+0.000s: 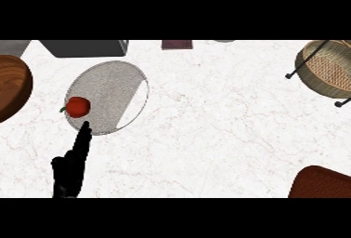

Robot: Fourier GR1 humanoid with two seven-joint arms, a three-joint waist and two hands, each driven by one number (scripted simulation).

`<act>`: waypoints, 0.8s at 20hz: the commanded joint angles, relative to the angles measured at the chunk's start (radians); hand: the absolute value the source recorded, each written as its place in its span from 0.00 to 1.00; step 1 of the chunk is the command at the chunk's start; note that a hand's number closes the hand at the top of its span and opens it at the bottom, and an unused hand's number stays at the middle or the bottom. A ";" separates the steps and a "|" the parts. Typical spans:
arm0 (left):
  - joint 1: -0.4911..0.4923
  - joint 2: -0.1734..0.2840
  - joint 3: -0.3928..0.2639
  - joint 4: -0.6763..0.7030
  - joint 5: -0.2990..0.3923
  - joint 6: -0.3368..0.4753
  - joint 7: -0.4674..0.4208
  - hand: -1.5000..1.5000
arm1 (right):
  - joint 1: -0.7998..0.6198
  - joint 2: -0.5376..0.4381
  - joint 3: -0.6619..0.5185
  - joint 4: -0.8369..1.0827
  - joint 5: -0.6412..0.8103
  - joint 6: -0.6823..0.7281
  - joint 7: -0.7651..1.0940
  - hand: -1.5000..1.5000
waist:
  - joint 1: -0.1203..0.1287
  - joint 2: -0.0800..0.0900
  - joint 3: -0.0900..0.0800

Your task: Pick the croissant from the tray and place it in the tiered basket

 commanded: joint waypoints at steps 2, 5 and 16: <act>0.001 -0.013 0.005 0.057 -0.017 0.023 0.015 0.50 | -0.020 -0.052 -0.193 -0.109 -0.181 0.045 0.055 1.00 | -0.021 -0.002 -0.008; 0.038 0.005 0.007 0.015 0.002 -0.005 0.016 0.50 | -0.015 -0.097 -0.303 -0.187 -0.263 0.054 0.089 1.00 | -0.022 -0.007 -0.008; -0.001 -0.012 0.026 0.095 0.005 -0.033 -0.034 0.50 | 0.003 -0.258 -0.429 -0.462 -0.290 0.144 0.270 1.00 | 0.023 0.009 -0.006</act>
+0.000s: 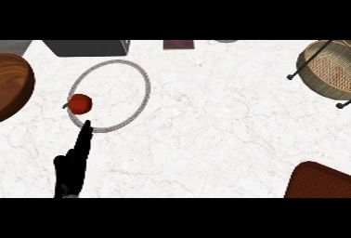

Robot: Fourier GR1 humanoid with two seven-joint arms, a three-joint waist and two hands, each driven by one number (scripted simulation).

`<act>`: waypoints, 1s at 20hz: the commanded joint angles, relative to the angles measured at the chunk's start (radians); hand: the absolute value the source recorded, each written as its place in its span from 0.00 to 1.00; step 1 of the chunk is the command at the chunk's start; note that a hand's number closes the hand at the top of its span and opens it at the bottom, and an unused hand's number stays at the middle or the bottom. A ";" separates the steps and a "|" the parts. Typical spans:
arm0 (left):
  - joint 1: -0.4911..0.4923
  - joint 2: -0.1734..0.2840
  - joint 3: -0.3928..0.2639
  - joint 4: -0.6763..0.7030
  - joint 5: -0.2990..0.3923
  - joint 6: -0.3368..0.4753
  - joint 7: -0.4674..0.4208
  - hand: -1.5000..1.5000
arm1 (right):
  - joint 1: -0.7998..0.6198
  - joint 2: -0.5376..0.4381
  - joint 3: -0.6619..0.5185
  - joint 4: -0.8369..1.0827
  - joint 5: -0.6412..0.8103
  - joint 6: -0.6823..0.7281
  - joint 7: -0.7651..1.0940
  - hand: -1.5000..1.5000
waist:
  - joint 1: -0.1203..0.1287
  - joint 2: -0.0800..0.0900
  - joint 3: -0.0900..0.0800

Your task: Pick the croissant from the tray and place it in the tiered basket

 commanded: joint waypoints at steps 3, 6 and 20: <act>-0.016 -0.047 -0.029 0.030 -0.039 0.029 0.040 0.50 | -0.043 -0.008 -0.010 -0.090 -0.004 0.013 0.140 1.00 | 0.018 0.010 -0.003; -0.060 0.011 0.047 0.115 0.016 -0.044 0.004 0.50 | -0.167 -0.084 0.057 0.040 0.009 0.004 0.151 1.00 | 0.028 0.013 -0.003; -0.032 -0.032 -0.013 0.075 -0.038 -0.034 0.006 0.50 | -0.596 -0.039 0.384 0.471 0.168 -0.092 0.054 1.00 | 0.058 0.019 -0.003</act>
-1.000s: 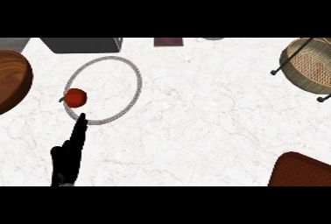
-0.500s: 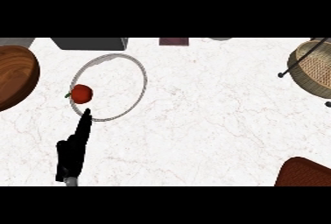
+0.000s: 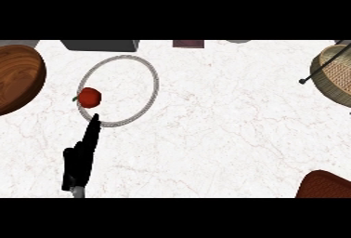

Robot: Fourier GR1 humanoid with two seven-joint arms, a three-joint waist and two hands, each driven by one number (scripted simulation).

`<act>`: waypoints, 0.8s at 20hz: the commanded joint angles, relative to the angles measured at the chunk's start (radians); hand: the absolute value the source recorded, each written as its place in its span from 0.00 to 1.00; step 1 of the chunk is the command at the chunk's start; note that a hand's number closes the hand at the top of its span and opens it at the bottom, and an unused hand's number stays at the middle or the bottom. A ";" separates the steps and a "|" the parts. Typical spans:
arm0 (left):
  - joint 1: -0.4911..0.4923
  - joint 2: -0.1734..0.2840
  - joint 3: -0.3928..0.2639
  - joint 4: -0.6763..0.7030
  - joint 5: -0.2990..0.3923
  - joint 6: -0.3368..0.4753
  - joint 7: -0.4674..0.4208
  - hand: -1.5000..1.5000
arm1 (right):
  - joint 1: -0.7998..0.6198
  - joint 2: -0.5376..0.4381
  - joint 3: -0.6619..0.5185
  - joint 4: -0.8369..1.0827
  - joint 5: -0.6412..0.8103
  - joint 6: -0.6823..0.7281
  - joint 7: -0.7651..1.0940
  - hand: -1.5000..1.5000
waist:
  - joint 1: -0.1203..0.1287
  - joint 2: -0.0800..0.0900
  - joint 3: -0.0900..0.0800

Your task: Pick the croissant from the tray and place it in the tiered basket

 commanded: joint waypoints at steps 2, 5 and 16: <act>0.013 -0.052 -0.043 0.018 -0.041 0.042 0.033 0.50 | -0.119 0.014 0.082 0.197 0.079 -0.024 -0.119 1.00 | 0.006 0.008 -0.003; -0.017 -0.018 -0.001 0.051 -0.021 0.012 0.023 0.50 | -0.191 0.081 0.128 0.264 0.123 -0.064 -0.126 1.00 | 0.003 0.008 -0.004; 0.014 -0.001 0.014 0.033 -0.009 -0.016 0.024 0.50 | -0.254 0.167 0.104 0.580 0.193 -0.241 -0.260 1.00 | 0.007 0.014 -0.001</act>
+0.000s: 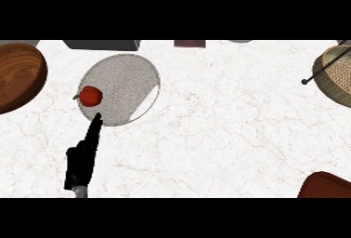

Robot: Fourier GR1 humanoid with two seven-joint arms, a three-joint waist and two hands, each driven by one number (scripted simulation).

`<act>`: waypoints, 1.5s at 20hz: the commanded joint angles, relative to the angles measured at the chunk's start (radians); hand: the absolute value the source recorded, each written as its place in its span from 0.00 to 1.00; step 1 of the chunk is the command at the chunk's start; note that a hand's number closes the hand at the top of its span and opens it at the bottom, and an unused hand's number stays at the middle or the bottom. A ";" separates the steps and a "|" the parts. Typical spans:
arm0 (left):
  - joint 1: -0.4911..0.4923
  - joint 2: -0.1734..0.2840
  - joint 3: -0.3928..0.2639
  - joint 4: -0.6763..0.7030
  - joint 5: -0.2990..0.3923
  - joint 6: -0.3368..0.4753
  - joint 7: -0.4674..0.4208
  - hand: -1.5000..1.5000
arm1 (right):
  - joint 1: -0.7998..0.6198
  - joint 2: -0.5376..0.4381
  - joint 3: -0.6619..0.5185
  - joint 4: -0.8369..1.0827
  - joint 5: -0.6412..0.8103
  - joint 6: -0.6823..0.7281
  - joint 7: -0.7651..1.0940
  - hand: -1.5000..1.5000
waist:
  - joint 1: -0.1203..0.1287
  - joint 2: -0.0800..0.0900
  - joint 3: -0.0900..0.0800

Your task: Pick the croissant from the tray and place it in the tiered basket

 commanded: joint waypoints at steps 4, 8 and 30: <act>-0.008 0.028 0.035 0.025 0.027 -0.032 0.031 0.50 | -0.077 0.077 -0.134 0.148 -0.119 -0.018 -0.002 0.00 | 0.001 0.009 -0.001; 0.015 -0.029 -0.034 -0.007 -0.038 0.030 0.047 0.50 | -0.079 0.082 -0.217 0.196 -0.199 -0.005 -0.071 0.00 | -0.004 0.007 0.000; 0.069 0.006 0.037 -0.026 0.019 -0.008 0.053 0.50 | 0.146 -0.364 -0.568 0.287 -0.460 -0.066 -0.139 0.00 | -0.055 -0.004 0.002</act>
